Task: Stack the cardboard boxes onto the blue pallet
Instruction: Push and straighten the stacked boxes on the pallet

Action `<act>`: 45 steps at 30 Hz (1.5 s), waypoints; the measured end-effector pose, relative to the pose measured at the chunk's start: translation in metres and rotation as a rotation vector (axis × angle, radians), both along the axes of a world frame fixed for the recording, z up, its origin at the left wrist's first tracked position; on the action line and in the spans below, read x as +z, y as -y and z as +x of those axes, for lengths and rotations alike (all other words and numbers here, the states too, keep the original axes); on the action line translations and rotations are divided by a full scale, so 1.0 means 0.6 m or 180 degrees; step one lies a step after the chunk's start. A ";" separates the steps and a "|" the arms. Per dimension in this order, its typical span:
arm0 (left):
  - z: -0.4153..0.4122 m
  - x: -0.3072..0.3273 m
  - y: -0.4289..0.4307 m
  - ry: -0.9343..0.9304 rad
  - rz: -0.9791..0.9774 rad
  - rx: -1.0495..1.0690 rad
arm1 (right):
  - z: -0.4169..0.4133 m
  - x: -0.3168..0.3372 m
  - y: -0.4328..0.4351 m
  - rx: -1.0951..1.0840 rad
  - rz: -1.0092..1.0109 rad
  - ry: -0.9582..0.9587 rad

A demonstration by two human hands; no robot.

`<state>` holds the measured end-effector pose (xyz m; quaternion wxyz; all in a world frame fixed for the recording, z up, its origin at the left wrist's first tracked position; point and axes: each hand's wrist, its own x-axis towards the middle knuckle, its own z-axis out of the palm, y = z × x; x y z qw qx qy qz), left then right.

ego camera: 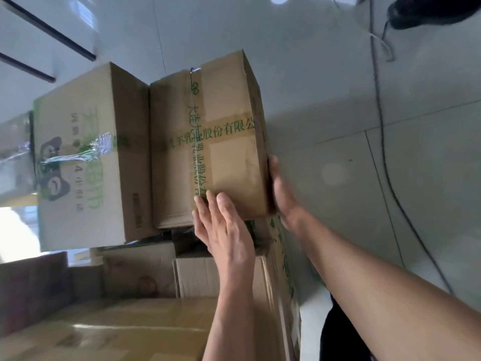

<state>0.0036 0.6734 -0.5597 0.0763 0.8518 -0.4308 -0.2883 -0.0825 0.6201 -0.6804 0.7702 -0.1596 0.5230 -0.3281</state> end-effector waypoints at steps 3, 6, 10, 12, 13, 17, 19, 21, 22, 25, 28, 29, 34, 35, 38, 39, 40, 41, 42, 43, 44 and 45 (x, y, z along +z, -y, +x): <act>0.001 0.002 0.001 0.0124 0.0118 -0.0017 | -0.003 0.002 -0.001 0.0035 0.0022 -0.0078; -0.001 0.013 0.011 -0.0058 0.0074 0.0066 | -0.019 0.018 0.027 0.0058 0.0014 -0.0264; 0.009 0.029 0.037 -0.0079 0.0176 0.0376 | -0.028 0.026 0.108 -0.0020 -0.0055 -0.0557; 0.006 0.042 0.058 -0.0184 0.0231 0.0755 | -0.029 0.030 0.152 -0.0033 0.0020 -0.0582; 0.006 0.046 0.069 -0.0210 0.0193 0.0850 | -0.025 0.030 0.171 -0.0059 0.0058 -0.0589; 0.007 0.043 0.120 -0.0368 0.0005 0.0868 | -0.006 0.027 0.209 0.0047 0.0133 -0.0366; 0.006 0.038 0.147 -0.0419 0.0022 0.0833 | -0.004 0.027 0.208 0.0219 0.0143 -0.0336; 0.001 0.034 0.177 -0.0399 0.0127 0.0848 | -0.010 0.029 0.208 0.0412 0.0170 -0.0372; -0.003 0.032 0.193 -0.0390 0.0173 0.0900 | -0.015 0.031 0.211 0.0509 0.0196 -0.0381; -0.016 0.031 0.241 -0.0405 0.0272 0.1179 | -0.032 0.039 0.226 0.0717 0.0336 -0.0400; -0.022 0.033 0.283 -0.0430 0.0224 0.1369 | -0.044 0.041 0.251 0.0854 0.0552 -0.0418; -0.021 0.032 0.295 -0.0446 0.0193 0.1429 | -0.045 0.042 0.259 0.0894 0.0589 -0.0382; -0.016 0.027 0.346 -0.0458 0.0248 0.1671 | -0.061 0.054 0.288 0.1094 0.0794 -0.0454; -0.015 0.026 0.353 -0.0490 0.0234 0.1726 | -0.067 0.055 0.296 0.1139 0.0775 -0.0506; -0.011 0.027 0.376 -0.0549 0.0246 0.1828 | -0.075 0.065 0.343 0.1175 0.0552 -0.0577; -0.008 0.027 0.385 -0.0555 0.0249 0.1838 | -0.073 0.067 0.366 0.1114 0.0479 -0.0590; -0.006 0.027 0.395 -0.0558 0.0247 0.1852 | -0.070 0.070 0.391 0.1028 0.0419 -0.0635; -0.002 0.026 0.405 -0.0568 0.0240 0.1881 | -0.066 0.073 0.416 0.0964 0.0364 -0.0704; 0.001 0.026 0.415 -0.0587 0.0233 0.1921 | -0.061 0.078 0.442 0.0955 0.0303 -0.0760; 0.005 0.025 0.426 -0.0613 0.0227 0.1969 | -0.057 0.081 0.467 0.0987 0.0233 -0.0783; 0.008 0.024 0.439 -0.0632 0.0218 0.2020 | -0.053 0.084 0.492 0.1050 0.0158 -0.0787; 0.011 0.025 0.451 -0.0646 0.0215 0.2072 | -0.048 0.085 0.515 0.1159 0.0100 -0.0805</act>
